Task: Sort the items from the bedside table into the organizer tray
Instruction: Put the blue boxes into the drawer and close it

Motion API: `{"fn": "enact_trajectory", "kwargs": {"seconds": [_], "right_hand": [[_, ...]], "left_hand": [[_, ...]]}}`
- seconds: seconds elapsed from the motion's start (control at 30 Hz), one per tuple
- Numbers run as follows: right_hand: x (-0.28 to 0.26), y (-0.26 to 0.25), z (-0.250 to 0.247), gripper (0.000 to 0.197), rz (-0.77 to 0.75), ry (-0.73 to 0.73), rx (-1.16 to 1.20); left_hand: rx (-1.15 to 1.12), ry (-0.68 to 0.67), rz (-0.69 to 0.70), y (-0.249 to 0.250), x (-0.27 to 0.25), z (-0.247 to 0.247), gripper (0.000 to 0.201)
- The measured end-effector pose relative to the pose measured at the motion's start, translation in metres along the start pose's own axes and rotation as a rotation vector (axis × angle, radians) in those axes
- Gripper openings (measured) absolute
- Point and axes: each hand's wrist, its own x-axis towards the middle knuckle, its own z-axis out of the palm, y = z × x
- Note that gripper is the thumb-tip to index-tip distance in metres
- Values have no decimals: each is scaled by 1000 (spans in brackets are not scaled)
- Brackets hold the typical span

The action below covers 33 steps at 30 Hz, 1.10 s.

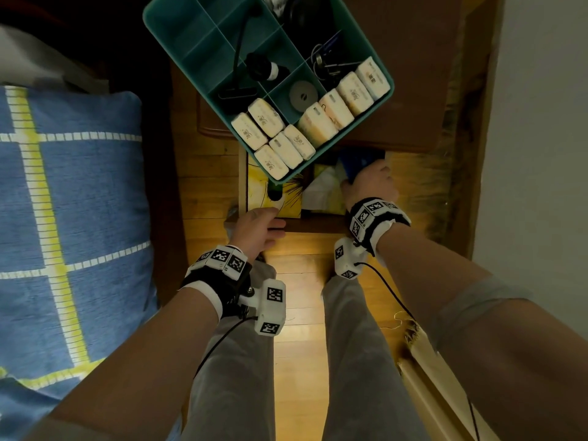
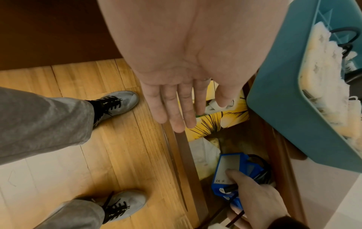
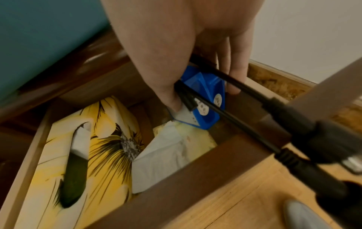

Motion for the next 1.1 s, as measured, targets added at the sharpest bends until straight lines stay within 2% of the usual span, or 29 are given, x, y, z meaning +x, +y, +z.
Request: {"fn": "enact_trajectory", "kwargs": {"seconds": [0.27, 0.63, 0.87, 0.97, 1.03, 1.1], "right_hand": [[-1, 11, -6, 80, 141, 26, 29], [-9, 11, 3, 71, 175, 73, 45], [-9, 6, 11, 67, 221, -4, -13], [-4, 2, 13, 77, 228, -80, -35], [-4, 2, 13, 80, 228, -88, -55], [-8, 5, 15, 74, 196, -60, -119]], "left_hand": [[20, -14, 1, 1, 2, 3, 34], [7, -31, -9, 6, 4, 1, 36], [2, -72, -6, 14, -3, -1, 35], [21, -86, 13, 19, 0, -7, 35], [30, -91, 19, 20, 2, -10, 31], [33, -87, 16, 19, 3, -11, 30]]}}
